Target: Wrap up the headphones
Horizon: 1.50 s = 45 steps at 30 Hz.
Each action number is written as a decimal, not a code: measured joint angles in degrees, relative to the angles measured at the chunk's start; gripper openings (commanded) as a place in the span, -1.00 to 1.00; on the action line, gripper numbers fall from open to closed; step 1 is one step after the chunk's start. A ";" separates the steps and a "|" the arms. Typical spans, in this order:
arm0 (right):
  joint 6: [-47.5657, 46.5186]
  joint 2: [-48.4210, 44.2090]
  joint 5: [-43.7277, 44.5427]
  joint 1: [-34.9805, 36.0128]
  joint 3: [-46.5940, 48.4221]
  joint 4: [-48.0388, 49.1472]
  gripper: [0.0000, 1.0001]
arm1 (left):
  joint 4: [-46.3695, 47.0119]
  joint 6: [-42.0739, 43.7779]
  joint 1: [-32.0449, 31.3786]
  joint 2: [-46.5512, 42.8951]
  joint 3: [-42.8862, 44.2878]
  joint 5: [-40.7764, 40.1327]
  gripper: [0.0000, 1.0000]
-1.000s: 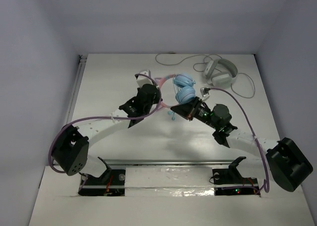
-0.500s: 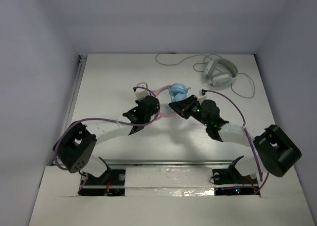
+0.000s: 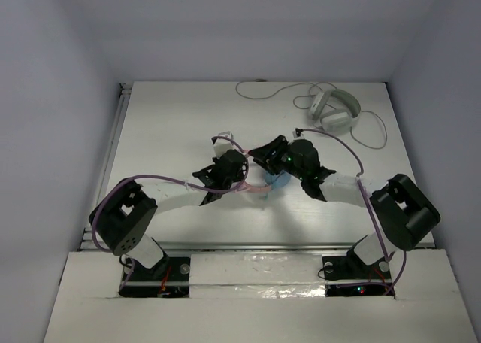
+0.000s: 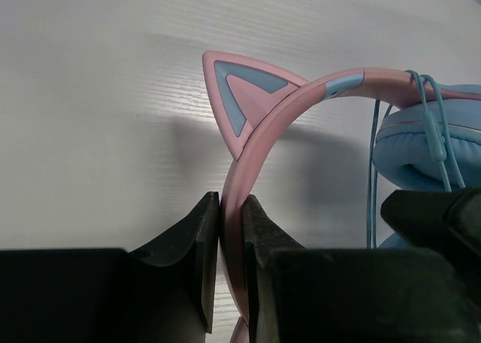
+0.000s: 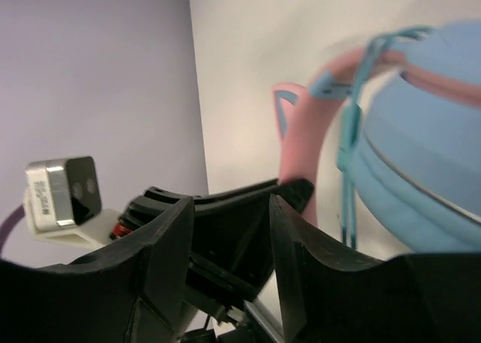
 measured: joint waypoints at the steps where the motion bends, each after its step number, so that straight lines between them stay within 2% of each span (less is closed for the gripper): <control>1: -0.90 -0.09 0.09 0.00 0.90 -0.87 0.03 | 0.02 0.02 0.00 0.00 0.00 0.35 -1.00; 7: -7.13 -2.56 2.75 0.00 5.29 -9.38 0.01 | 0.09 0.24 0.00 0.00 0.02 2.29 -1.00; 9: -9.99 -5.01 5.11 0.00 6.56 -12.92 -0.34 | 0.04 0.68 0.00 0.00 0.02 2.47 -1.00; 11: -12.37 -8.20 7.74 0.00 7.37 -15.72 -1.00 | -0.07 1.29 0.00 0.00 0.02 2.56 -1.00; 19: -21.90 -22.97 16.57 -0.07 7.41 -23.78 -1.00 | -0.83 4.52 0.00 0.11 0.26 2.38 -1.00; 26: -29.00 -38.77 19.98 -0.11 1.51 -30.64 -1.00 | -1.51 7.72 0.00 2.62 1.25 0.46 -1.00; 30: -30.99 -48.00 21.00 -0.11 -1.09 -36.48 -1.00 | -2.21 9.09 0.00 3.48 1.29 -1.55 -0.50; 32: -31.71 -52.35 22.10 -0.11 -1.46 -39.15 -1.00 | -2.43 9.29 0.00 3.48 1.49 -2.54 -0.36; 33: -32.15 -54.05 22.73 -0.11 -1.46 -40.28 -1.00 | -2.34 9.33 0.00 3.45 1.73 -3.06 -0.19; 38: -33.92 -58.73 25.09 -0.11 0.02 -45.66 -1.00 | -3.08 10.16 0.00 2.49 3.04 -5.09 0.29; 39: -34.23 -58.97 25.49 -0.11 0.63 -46.69 -1.00 | -3.63 10.45 0.00 1.84 3.39 -5.40 0.32; 41: -34.95 -59.52 26.23 -0.11 2.56 -49.09 -0.81 | -5.09 11.06 0.00 -0.48 4.44 -5.81 0.36; 42: -35.19 -59.78 26.51 -0.11 3.61 -50.01 -0.49 | -5.75 11.41 0.00 -2.23 5.07 -5.88 0.43; 44: -35.82 -60.52 27.15 -0.11 6.25 -52.00 -0.13 | -7.06 12.13 0.00 -6.84 6.25 -5.66 0.49; 45: -36.04 -60.94 27.50 -0.11 7.67 -52.98 0.21 | -7.58 12.52 0.00 -9.94 6.80 -5.40 0.52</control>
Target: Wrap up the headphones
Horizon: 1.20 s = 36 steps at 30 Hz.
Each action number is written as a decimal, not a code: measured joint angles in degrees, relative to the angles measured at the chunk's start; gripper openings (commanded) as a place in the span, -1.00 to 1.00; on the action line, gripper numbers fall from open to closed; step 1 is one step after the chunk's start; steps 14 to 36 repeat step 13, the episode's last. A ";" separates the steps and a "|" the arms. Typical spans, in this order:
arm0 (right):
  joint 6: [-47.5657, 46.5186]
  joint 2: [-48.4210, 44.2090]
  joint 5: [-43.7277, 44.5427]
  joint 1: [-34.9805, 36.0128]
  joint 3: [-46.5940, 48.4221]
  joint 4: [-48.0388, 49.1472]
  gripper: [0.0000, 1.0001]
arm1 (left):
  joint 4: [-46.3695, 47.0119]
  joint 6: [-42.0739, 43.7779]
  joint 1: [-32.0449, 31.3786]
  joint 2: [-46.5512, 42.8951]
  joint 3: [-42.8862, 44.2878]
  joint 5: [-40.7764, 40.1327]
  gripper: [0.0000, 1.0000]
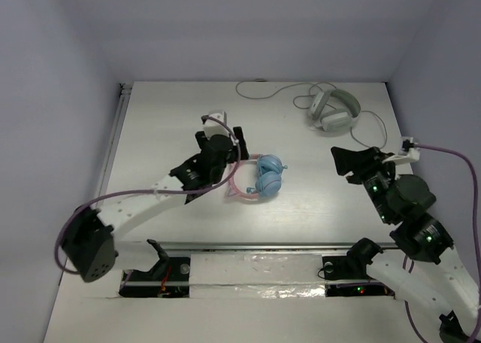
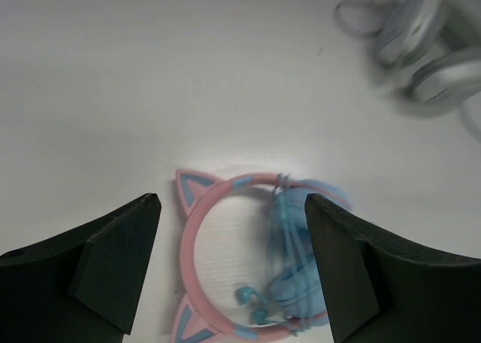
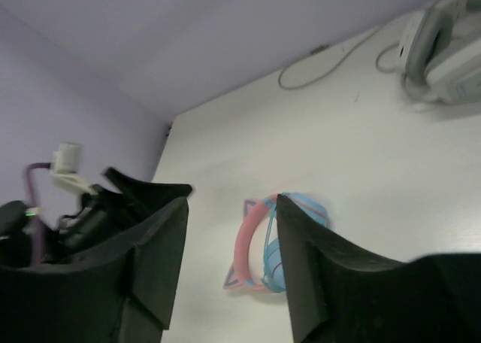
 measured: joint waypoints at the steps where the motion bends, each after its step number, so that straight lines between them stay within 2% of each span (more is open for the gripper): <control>1: -0.22 -0.44 0.50 0.00 1.68 -0.96 0.40 | -0.28 0.26 0.00 -3.10 0.52 0.15 0.54; 2: -0.39 -0.83 1.11 0.00 3.50 -2.08 0.62 | -0.31 0.59 0.00 -6.60 1.18 0.57 0.54; 3: -0.52 -1.14 1.95 0.00 5.38 -3.06 0.96 | -0.17 0.81 0.00 -10.14 1.95 0.92 0.68; 4: -0.37 -1.42 2.69 0.00 6.88 -3.82 0.98 | 0.20 1.33 0.00 -13.29 2.34 1.75 0.78; 5: -0.72 -1.64 3.72 0.00 7.91 -4.98 1.00 | 0.48 1.55 0.00 -16.81 2.51 2.34 0.98; 9: 0.00 -3.13 7.82 0.00 11.30 -8.63 1.00 | 0.87 2.23 0.00 -28.94 2.64 4.61 0.98; 13: 0.57 -5.35 9.53 0.00 10.05 -11.04 1.00 | 0.61 2.21 0.00 -35.10 1.95 6.29 0.98; 36: 0.57 -5.35 9.53 0.00 10.05 -11.04 1.00 | 0.61 2.21 0.00 -35.10 1.95 6.29 0.98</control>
